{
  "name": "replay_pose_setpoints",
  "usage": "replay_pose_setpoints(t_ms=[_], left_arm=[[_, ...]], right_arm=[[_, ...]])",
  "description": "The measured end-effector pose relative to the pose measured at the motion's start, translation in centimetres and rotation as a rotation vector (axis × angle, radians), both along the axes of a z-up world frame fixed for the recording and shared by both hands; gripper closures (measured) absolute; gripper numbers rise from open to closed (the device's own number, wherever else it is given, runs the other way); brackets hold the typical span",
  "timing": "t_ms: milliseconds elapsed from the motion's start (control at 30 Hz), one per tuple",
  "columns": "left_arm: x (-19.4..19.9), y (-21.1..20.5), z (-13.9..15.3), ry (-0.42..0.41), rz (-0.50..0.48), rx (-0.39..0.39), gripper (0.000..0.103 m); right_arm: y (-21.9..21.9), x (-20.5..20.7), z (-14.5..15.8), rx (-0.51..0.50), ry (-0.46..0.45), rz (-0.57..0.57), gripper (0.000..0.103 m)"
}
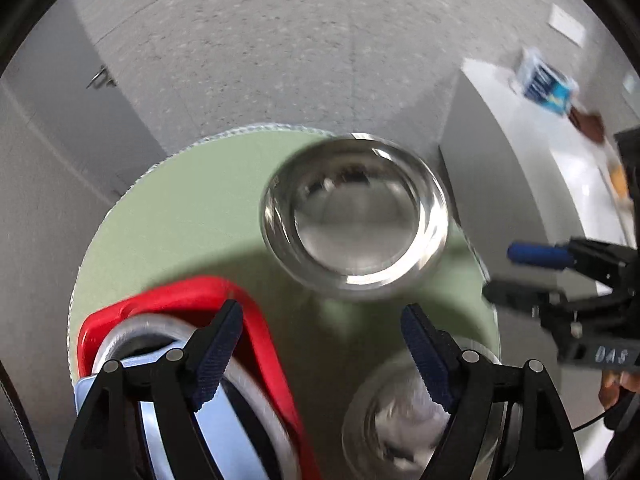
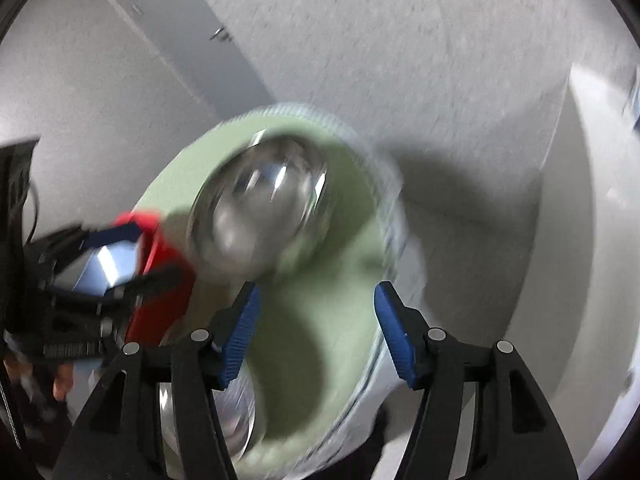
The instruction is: Organize plates and bowls
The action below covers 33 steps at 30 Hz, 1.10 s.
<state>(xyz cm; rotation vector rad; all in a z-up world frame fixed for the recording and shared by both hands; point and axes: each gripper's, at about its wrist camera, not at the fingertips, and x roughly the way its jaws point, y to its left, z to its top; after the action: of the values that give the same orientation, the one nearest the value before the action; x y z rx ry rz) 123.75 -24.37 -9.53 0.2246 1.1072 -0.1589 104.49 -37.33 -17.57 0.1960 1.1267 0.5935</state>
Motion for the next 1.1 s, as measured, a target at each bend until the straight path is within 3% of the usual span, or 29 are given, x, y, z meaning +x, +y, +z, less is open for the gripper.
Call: replay_pose_setpoints(t_ms=[200,267,333,500,633,767,900,1100], left_arm=[[-1.5,-0.6,-0.8,0.034,-0.065,0.025,0.027],[-1.3,-1.1,-1.5,0.053,-0.092,0.050,0.027],[-1.2,-1.2,-1.6,0.044,-0.115,0.095,0.028],[-1.0,-3.2,-2.5,0.067,-0.154,0.083,0.042],[-1.2,-3.6,-3.3,0.119,-0.189,0.051,0.062],[-1.1,-3.8,-4.1,0.155,-0.215,0.021,0.067],[-0.5,-3.4,-5.0,0.171,-0.178,0.039,0.090],[-0.1,-3.0,-2.8,0.123,-0.166,-0.029,0.091]], right_arm=[[1.9,-3.2,-3.0,0.053,0.127,0.084,0.042],[2.6,-4.2,-3.7,0.045,0.144,0.117,0.054],[3.1,-4.5,-4.3,0.050,0.163,0.131,0.082],[2.5,-4.5,-4.8,0.084,0.171,0.117,0.091],[1.2,-3.6,-5.5,0.140,0.197,0.083,0.092],[0.2,-3.3,-5.9,0.165,0.208,0.064,0.092],[-0.2,-3.1,-5.6,0.174,0.198,0.055,0.091],[-0.7,-2.5,-3.9,0.189,0.167,0.052,0.091]])
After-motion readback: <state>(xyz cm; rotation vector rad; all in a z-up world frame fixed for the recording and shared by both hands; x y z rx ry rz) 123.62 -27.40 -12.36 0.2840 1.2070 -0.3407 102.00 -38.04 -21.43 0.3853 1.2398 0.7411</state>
